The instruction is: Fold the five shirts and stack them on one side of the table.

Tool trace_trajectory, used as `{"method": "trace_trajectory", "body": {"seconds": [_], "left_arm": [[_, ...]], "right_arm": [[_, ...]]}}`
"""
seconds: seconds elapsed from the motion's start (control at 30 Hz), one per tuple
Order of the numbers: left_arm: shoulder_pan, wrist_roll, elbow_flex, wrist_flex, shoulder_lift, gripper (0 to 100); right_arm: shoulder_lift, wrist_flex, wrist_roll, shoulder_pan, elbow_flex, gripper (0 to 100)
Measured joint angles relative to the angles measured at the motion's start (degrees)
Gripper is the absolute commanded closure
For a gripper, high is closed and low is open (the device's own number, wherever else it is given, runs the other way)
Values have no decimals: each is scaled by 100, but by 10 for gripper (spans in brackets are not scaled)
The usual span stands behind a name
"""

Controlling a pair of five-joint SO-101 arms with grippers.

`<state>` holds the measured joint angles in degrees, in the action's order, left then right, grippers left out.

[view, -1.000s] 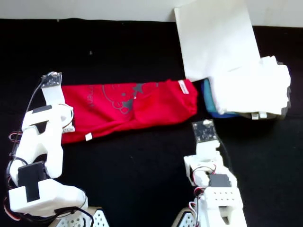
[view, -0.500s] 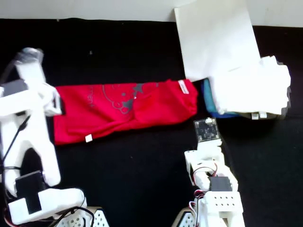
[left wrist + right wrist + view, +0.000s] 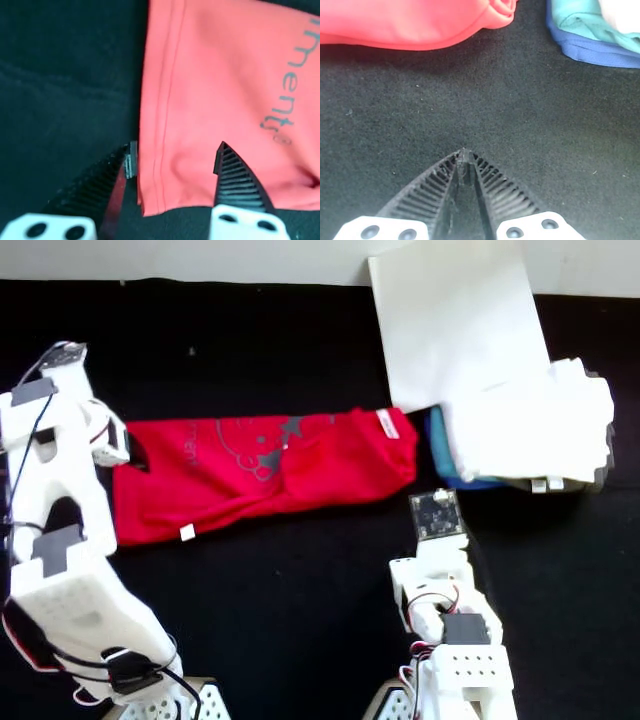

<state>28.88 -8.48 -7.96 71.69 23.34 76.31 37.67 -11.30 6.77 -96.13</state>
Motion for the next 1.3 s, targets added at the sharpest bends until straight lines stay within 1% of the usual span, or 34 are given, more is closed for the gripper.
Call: {"method": "trace_trajectory", "body": {"seconds": [0.13,0.3,0.53,0.57,0.6,0.67,0.7,0.73,0.8,0.87,0.97,1.2,1.3], "left_arm": [[-9,-9,-519,0,642,748],[-9,-264,-1134,0,1424,748],[35,-308,-1793,26,2066,754],[35,-308,-1820,26,2110,780],[35,-352,-1846,26,2145,827],[26,-527,-1864,26,2163,968],[18,-615,-1864,26,2163,1000],[9,-703,-1864,26,2171,972],[-35,-844,-1890,35,2180,997],[-44,-976,-1899,35,2189,991],[176,-1152,-1899,26,2198,992],[1143,-1732,-2013,18,2224,992],[1451,-1793,-2303,158,2242,992]], "right_arm": [[0,0,0,0,0,991],[0,0,0,0,0,991],[0,0,0,0,0,991],[0,0,0,0,0,991],[0,0,0,0,0,991],[0,0,0,0,0,991],[0,0,0,0,0,991],[0,0,0,0,0,991],[0,0,0,0,0,991],[0,0,0,0,0,991],[0,0,0,0,0,991],[0,0,0,0,0,991],[0,0,0,0,0,991]]}}
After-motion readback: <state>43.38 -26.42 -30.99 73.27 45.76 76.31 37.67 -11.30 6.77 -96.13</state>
